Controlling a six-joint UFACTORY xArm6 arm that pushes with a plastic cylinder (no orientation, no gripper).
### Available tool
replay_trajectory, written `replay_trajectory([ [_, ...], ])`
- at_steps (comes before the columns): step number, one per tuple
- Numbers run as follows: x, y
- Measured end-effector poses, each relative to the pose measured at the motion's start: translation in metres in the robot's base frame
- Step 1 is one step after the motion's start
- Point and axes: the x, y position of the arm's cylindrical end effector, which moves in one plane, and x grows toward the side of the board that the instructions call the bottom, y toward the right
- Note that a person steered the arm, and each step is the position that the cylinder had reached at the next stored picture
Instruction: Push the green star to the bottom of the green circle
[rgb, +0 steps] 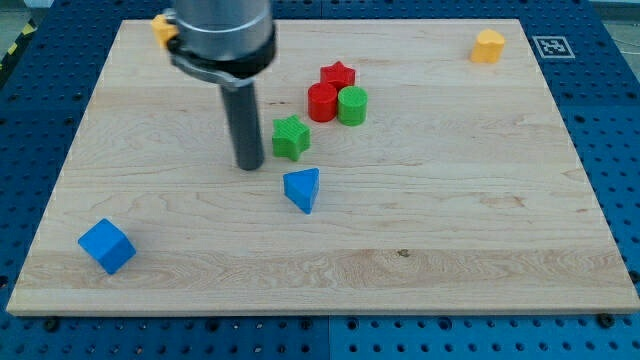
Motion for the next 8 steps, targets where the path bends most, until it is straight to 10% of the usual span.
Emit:
replay_trajectory([
  [8,-0.010,0.119],
])
